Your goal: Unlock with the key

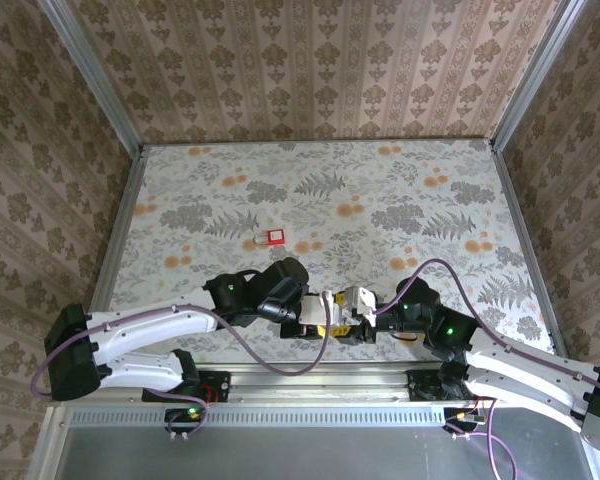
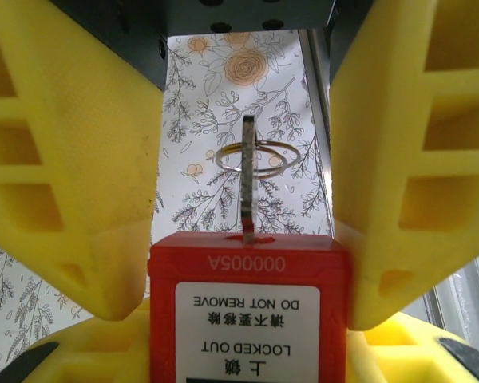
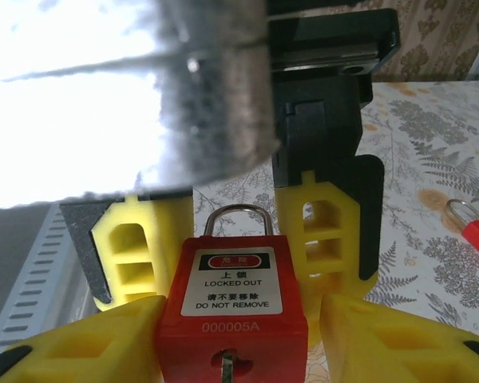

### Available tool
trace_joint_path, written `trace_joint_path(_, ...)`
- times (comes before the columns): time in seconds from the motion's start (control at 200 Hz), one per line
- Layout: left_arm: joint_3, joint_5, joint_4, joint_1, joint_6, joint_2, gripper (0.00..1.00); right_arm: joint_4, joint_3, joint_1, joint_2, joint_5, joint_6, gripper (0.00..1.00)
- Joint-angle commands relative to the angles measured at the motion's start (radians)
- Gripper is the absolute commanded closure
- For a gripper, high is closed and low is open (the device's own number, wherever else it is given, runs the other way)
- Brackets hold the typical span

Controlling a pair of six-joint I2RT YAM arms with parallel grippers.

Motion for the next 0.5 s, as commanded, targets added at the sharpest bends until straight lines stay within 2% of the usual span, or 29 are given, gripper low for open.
trace_joint_path(0.0, 0.036, 0.038, 0.002, -0.005, 0.005, 0.003, 1.00, 0.005, 0.006, 0.004, 0.003, -0.028, -0.003, 0.53)
trace_joint_path(0.065, 0.035, 0.039, 0.000, -0.005, 0.007, 0.005, 1.00, 0.003, 0.006, 0.005, -0.001, -0.027, -0.004, 0.61)
trace_joint_path(0.23, 0.034, 0.043, 0.001, -0.004, 0.004, 0.007, 0.99, 0.022, -0.007, 0.004, -0.024, -0.015, 0.003, 0.73)
trace_joint_path(0.265, 0.034, 0.037, 0.004, -0.004, -0.003, 0.006, 0.89, 0.022, -0.009, 0.005, -0.031, -0.013, 0.003, 0.76)
trace_joint_path(0.305, 0.032, 0.028, 0.008, -0.003, -0.011, 0.003, 0.65, 0.021, -0.009, 0.004, -0.037, -0.009, 0.005, 0.79)
trace_joint_path(0.33, 0.029, 0.019, 0.013, -0.002, -0.016, 0.000, 0.54, 0.018, -0.011, 0.005, -0.041, -0.004, 0.005, 0.80)
trace_joint_path(0.415, -0.004, -0.022, 0.046, 0.001, -0.052, -0.036, 0.36, 0.007, -0.012, 0.004, -0.060, 0.015, 0.000, 0.83)
trace_joint_path(0.425, -0.012, -0.025, 0.052, 0.003, -0.060, -0.043, 0.33, 0.007, -0.012, 0.003, -0.062, 0.016, 0.000, 0.83)
trace_joint_path(0.445, -0.028, -0.029, 0.068, 0.006, -0.071, -0.061, 0.21, 0.005, -0.012, 0.003, -0.067, 0.022, 0.000, 0.83)
trace_joint_path(0.495, -0.078, -0.030, 0.119, 0.023, -0.113, -0.114, 0.11, 0.003, -0.013, 0.003, -0.076, 0.033, 0.000, 0.84)
